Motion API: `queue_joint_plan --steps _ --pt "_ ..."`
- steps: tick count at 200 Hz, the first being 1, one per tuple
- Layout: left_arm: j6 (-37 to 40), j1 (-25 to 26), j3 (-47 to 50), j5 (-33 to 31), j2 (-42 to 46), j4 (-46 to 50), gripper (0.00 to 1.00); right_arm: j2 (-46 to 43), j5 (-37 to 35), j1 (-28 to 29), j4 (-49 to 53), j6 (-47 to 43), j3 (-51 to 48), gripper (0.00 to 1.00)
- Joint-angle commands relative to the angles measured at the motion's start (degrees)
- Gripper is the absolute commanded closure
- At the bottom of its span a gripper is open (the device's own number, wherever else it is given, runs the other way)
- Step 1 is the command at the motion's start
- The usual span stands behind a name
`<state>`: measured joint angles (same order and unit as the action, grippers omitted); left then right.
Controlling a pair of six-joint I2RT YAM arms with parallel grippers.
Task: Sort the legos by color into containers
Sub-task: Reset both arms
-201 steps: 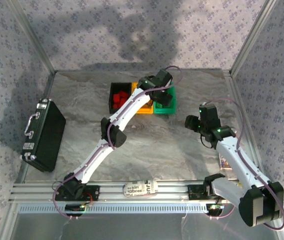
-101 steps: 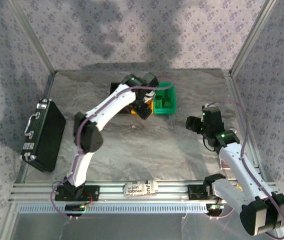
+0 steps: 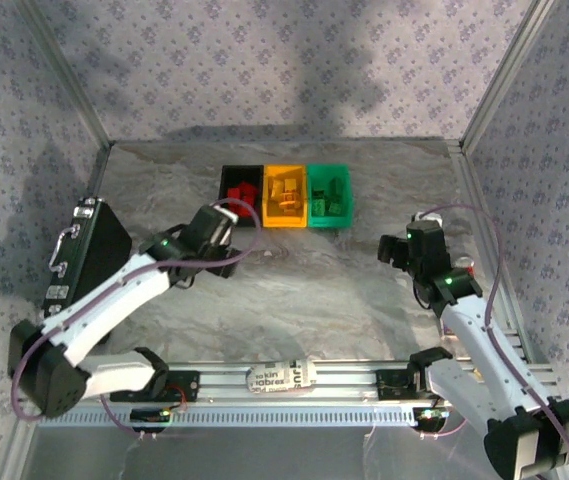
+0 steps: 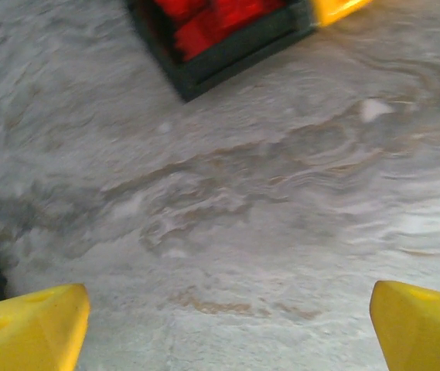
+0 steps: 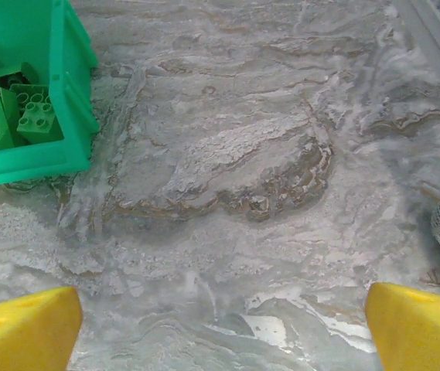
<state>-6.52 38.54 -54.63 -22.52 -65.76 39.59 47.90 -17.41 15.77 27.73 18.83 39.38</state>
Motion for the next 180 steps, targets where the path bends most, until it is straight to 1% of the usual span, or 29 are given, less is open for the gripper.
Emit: queue_joint_plan --steps 1,16,28,52,66,76,81,99,116,140,146,150,156,159,164,167,173,180 --pt "-1.6 -1.9 8.0 -8.0 8.5 -13.6 0.05 -3.7 -5.9 1.8 -3.3 -3.4 -3.9 0.01" --pt "-1.4 -3.8 13.0 -10.3 12.6 -16.3 0.03 -5.6 -7.6 2.2 -5.2 -3.4 -6.3 0.02" --pt "-1.3 -4.1 15.1 -14.1 14.5 -17.5 0.00 -6.6 -9.3 2.4 -6.2 -3.4 -8.0 0.02" --pt "-2.9 -5.1 17.5 -20.8 15.0 -19.3 0.00 -8.2 -13.2 3.0 -9.0 -3.9 -11.8 0.01" --pt "-3.3 -5.5 19.9 -24.0 14.3 -21.8 0.00 -9.2 -14.3 3.2 -11.0 -4.8 -14.1 0.01" --pt "-3.2 -5.7 21.8 -24.9 13.9 -23.6 0.00 -10.0 -15.0 3.3 -12.3 -5.6 -15.6 0.01" --pt "-3.6 -5.8 22.8 -25.7 13.8 -24.6 0.00 -10.3 -15.2 3.3 -11.3 -5.2 -15.3 0.01" --pt "-4.4 -6.3 25.6 -27.9 14.0 -26.7 0.00 -11.2 -17.4 3.6 -12.4 -8.1 -16.9 0.01" --pt "-2.9 -7.0 28.7 -30.1 15.4 -30.4 0.00 -11.9 -18.9 3.6 -14.8 -8.5 -19.6 0.01" --pt "-0.6 -9.8 34.9 -29.1 17.9 -38.1 0.00 -11.4 -18.9 3.9 -21.2 -8.7 -25.0 0.01" --pt "-0.4 -10.6 36.5 -27.9 18.3 -40.2 0.00 -11.2 -19.1 3.9 -23.6 -9.4 -25.7 0.01" --pt "-0.3 -11.1 37.8 -27.2 18.3 -42.0 0.00 -11.1 -19.0 3.9 -22.1 -8.9 -25.4 0.01" --pt "-0.5 -11.8 39.7 -26.1 18.3 -45.5 0.00 -10.9 -19.2 3.8 -23.2 -8.6 -25.8 0.01" --pt "0.7 -12.5 40.4 -24.9 18.4 -47.6 0.00 -10.8 -19.0 3.7 -24.2 -8.9 -26.1 0.01" --pt "0.2 -13.3 39.9 -23.1 18.6 -46.5 0.00 -10.5 -18.4 3.3 -25.0 -9.3 -26.2 0.01" --pt "0.0 -14.0 39.9 -22.4 18.6 -46.8 0.00 -10.3 -18.2 3.0 -26.5 -9.9 -26.5 0.01" --pt "0.9 -15.3 41.1 -21.2 18.1 -51.2 0.00 -9.9 -17.4 2.2 -28.9 -10.3 -27.1 0.01" --pt "1.0 -17.1 41.7 -19.8 17.7 -54.1 0.00 -9.2 -16.8 1.2 -32.7 -10.9 -28.1 0.01"
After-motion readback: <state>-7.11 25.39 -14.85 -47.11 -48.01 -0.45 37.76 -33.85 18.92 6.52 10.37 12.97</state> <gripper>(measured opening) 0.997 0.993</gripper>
